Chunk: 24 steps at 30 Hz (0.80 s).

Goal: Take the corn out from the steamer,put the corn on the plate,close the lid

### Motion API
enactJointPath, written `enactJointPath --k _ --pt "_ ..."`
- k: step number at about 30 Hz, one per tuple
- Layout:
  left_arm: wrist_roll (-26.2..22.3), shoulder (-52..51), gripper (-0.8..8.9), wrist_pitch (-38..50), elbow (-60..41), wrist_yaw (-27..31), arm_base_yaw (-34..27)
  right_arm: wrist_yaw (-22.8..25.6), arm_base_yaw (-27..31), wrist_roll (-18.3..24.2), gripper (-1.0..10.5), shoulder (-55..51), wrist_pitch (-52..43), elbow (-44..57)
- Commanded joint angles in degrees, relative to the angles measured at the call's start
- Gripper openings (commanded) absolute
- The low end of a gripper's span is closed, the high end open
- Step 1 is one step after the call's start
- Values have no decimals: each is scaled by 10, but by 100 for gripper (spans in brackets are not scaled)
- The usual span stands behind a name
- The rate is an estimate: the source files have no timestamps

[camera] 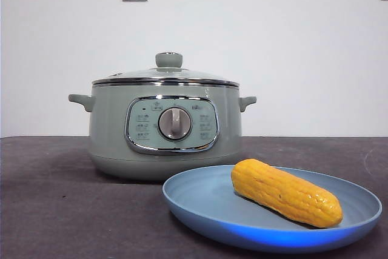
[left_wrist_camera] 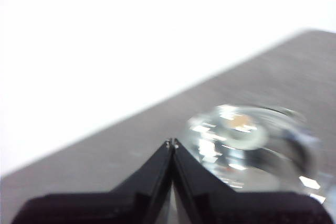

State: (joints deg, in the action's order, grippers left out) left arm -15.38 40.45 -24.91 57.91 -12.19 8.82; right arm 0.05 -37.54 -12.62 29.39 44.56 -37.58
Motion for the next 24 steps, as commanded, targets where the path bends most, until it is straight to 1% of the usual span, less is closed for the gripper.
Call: enactJointPath --k 1,5,6,9,12,16,18,24 --pt "-12 -54 -4 56 -80 7 -48 1 -2 0 1 -1 -3 4" --pt "-7 -135 -4 134 -209 44 -91 1 -2 0 1 -1 -3 4" --pt "2 -158 -4 151 -247 47 -100 1 -2 0 1 -1 -3 4" --pt "22 -216 -4 172 -332 47 -118 1 -2 0 1 -1 -3 4" --pt "24 -263 -4 174 -403 47 -129 1 -2 0 1 -1 -3 4" --pt "43 -306 -4 174 -472 47 -131 1 -2 0 1 -1 -3 4" --pt "54 -323 -4 175 -500 59 -131 1 -2 0 1 -1 -3 4" --pt "85 -370 -4 176 -557 67 -131 1 -2 0 1 -1 -3 4"
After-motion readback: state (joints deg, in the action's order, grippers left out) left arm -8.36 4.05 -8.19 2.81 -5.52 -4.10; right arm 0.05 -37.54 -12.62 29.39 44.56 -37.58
